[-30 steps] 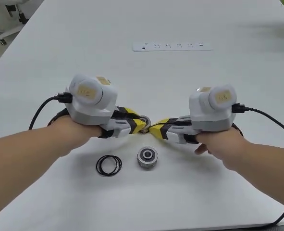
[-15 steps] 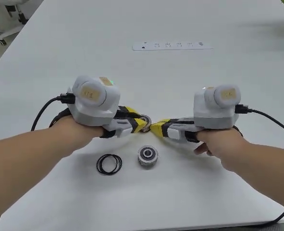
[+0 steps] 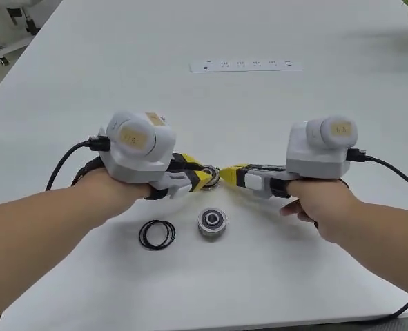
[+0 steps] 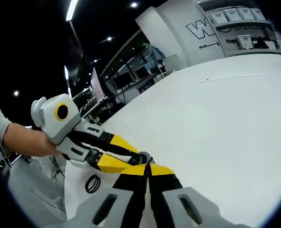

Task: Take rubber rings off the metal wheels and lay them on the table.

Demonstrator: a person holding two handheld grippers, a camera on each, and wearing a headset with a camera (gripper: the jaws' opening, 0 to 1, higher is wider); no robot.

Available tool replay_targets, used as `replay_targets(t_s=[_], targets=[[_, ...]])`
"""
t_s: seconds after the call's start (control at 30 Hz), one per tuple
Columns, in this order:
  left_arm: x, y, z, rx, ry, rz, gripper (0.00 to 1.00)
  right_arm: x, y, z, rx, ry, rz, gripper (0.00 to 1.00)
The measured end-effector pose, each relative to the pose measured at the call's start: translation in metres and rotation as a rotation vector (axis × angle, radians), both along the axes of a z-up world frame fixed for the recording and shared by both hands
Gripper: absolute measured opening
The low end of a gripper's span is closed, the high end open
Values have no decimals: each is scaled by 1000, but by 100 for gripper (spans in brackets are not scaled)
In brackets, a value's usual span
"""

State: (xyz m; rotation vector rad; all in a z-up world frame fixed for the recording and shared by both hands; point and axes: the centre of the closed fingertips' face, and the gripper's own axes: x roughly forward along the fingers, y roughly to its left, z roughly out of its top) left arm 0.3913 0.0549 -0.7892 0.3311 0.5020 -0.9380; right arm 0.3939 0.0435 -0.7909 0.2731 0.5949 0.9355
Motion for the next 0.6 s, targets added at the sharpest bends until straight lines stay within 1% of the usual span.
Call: replay_targets(t_s=[0.07,0.17,0.27,0.33,0.4,0.47,0.6], targets=[[1,0,0,1,1,4,12,0,1,1,-5,-6,2,0],[1,1,-1,2,1,6,12,-1,1,3,-2,-3,4,0],[2,1,-1,3,0,7,12,-2,4,5,-7,-13,13,0],[2,1,-1,11,-8,3,12,-3,5,6,-9,-16,18,0],[3,1,-1,12,-8,4,12,-3,6,7,-6,-16,22,0],[3,1,-1,12,-8,4,12,-4,7,8,-12,-25,31,0],[2,0,-2,13,-10,1,11,-6,10,9,-6,-29,52,0]])
